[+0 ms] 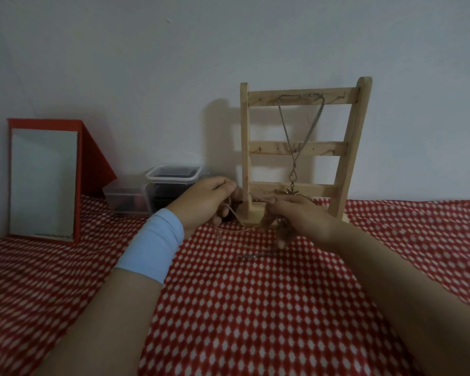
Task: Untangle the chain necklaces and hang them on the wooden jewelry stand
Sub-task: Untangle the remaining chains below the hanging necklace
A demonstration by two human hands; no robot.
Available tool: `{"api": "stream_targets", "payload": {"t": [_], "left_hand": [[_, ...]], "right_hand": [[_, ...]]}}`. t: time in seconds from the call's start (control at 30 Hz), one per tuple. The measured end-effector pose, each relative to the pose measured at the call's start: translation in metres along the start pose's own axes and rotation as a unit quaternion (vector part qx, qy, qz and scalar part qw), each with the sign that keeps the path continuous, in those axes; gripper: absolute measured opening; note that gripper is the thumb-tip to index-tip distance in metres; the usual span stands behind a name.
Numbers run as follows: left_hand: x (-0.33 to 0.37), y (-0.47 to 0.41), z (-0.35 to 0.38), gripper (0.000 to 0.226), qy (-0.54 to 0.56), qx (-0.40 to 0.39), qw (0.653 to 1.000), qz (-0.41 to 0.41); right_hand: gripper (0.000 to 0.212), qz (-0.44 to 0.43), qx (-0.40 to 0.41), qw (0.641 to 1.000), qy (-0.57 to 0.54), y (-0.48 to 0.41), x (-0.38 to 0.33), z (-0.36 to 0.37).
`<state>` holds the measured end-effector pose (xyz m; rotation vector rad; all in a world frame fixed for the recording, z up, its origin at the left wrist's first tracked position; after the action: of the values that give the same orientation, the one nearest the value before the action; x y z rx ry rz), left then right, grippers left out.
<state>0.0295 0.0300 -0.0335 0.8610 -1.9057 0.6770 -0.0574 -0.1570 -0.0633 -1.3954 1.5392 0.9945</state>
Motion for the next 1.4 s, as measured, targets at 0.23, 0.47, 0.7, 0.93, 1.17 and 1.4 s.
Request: {"api": "stream_targets", "payload": {"t": [0.23,0.47,0.7,0.93,1.17,1.4], "left_hand": [[-0.009,0.000,-0.005,0.021,0.223,-0.045,0.972,-0.064],[-0.009,0.002,0.003,0.035,0.292,-0.118,0.949,-0.013],[-0.006,0.000,0.012,0.037,0.290,-0.142,0.946,0.025],[-0.004,0.003,0.009,0.024,0.191,-0.159,0.968,-0.040],[-0.012,0.002,0.004,0.017,0.129,-0.200,0.968,-0.080],[-0.015,0.001,0.006,0.020,0.149,-0.190,0.966,-0.089]], "right_hand": [[0.018,0.055,0.053,0.980,0.185,-0.007,0.009,-0.017],[0.028,0.049,-0.045,0.936,0.345,0.001,-0.009,-0.015],[0.015,-0.086,-0.062,0.992,0.070,0.004,-0.015,0.006],[0.021,-0.066,0.050,0.996,0.023,-0.001,-0.009,-0.002],[0.018,-0.094,0.145,0.985,0.007,-0.005,-0.008,-0.005],[0.017,-0.080,0.176,0.977,0.087,-0.009,-0.002,-0.009]]}}
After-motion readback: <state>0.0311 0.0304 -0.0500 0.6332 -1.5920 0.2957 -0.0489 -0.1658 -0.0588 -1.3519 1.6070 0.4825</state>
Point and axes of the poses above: each hand's wrist, its own y-axis away from the middle knuckle, its own z-axis out of the palm, x = y × z, the point moved 1 cm from there along -y, towards the middle knuckle, and after that the axes turned 1 degree about z, right-handed, at the moved point
